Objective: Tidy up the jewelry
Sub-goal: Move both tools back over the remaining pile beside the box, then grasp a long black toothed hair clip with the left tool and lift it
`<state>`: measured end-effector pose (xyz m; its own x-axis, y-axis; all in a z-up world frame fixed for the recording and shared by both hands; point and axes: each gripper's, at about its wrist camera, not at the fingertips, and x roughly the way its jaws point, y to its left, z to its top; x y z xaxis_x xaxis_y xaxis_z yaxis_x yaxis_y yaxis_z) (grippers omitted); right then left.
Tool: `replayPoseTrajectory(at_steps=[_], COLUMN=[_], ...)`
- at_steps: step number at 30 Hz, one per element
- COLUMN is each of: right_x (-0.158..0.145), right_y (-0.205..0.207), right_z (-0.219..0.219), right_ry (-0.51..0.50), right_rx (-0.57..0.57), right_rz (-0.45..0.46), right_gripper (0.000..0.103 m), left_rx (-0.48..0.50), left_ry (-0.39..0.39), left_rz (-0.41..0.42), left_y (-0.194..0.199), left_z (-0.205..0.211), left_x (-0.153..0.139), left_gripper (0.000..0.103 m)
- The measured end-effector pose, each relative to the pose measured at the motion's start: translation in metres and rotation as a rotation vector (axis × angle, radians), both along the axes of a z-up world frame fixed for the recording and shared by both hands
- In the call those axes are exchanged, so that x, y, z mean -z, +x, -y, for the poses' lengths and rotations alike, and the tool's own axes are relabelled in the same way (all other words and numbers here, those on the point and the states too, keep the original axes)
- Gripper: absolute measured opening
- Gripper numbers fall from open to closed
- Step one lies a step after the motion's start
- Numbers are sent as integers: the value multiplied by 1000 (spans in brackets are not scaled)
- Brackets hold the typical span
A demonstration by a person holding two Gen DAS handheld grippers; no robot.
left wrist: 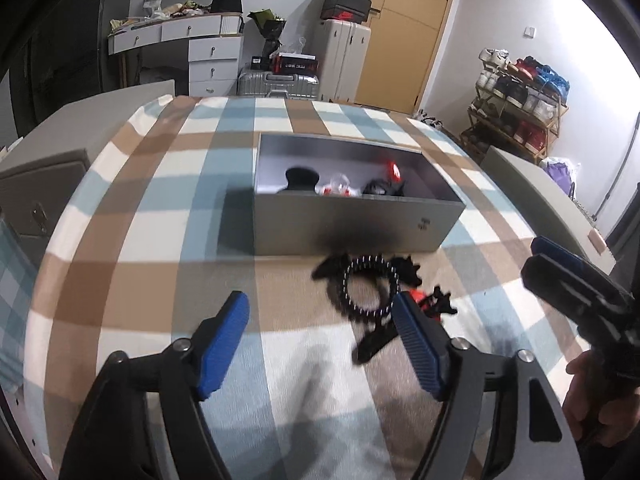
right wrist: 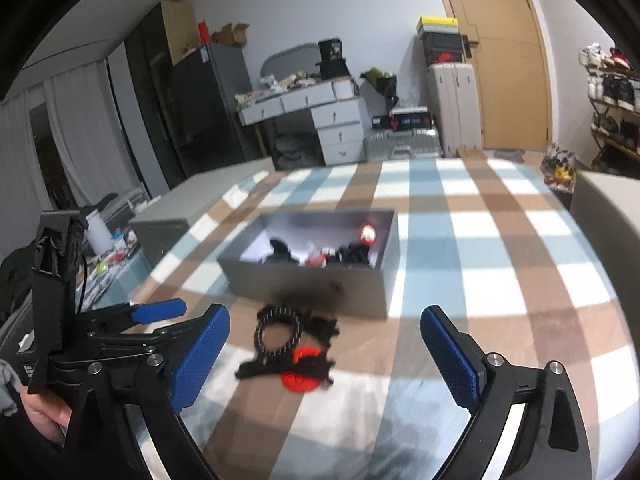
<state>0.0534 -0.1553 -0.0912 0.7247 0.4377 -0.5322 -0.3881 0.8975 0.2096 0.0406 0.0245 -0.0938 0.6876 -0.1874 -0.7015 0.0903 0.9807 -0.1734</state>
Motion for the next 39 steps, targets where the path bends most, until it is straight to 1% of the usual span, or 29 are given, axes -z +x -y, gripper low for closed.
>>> replayPoseTrajectory(at_steps=[2,8,10,14,18,20,24,26,28,29,30,32,33,34,36,38,39], right_x=[7,23,26,30,31,32,32,32,32,32,33,33,33,33,34,34,34], right_y=[-2,-7,-8,-11,-11,-10,-10,-11,-11,-11,-11,-11,-11,-11,-11,-10,-10], right_z=[0,6,10,15,21,23,24,25,26,27,27,28,29,29,30,30,30], right_ry=[-7,-20,-11,-15,-1,6,5,8,11,11,12,12,13,16,18,20,21], right_rx=[2,14,18,35,52,54,56,60,63,65,65,66,68,68,69,69,68], right_rz=[-23,-81,-100,-111,-120,-128,-127,-126,-127,-127,-129,-129,-128,-129,-131,-133,-134], right_gripper=[97,97,97,97,97,97,97,97,97,97,97,97,97,97,97,97,97], left_rx=[2,67,93,110,167,194,252,281,302,312,323,331,332,334,339,342,339], left_ry=[-8,-25,-51,-40,-49,-41,9,14,27,41,62,103,114,117,114,116,111], left_rz=[-2,-50,-67,-80,-87,-97,-70,-74,-85,-95,-104,-102,-102,-104,-108,-107,-106], left_y=[-3,0,-1,1,5,9,12,14,16,17,17,16,15,15,14,13,13], left_z=[-1,7,9,14,19,22,33,36,39,41,44,48,48,48,48,47,46], left_x=[2,11,16,20,19,20,18,18,20,21,22,23,23,24,24,24,24], left_gripper=[85,85,85,85,85,85,85,84,76,66,58,50,45,42,25,18,17])
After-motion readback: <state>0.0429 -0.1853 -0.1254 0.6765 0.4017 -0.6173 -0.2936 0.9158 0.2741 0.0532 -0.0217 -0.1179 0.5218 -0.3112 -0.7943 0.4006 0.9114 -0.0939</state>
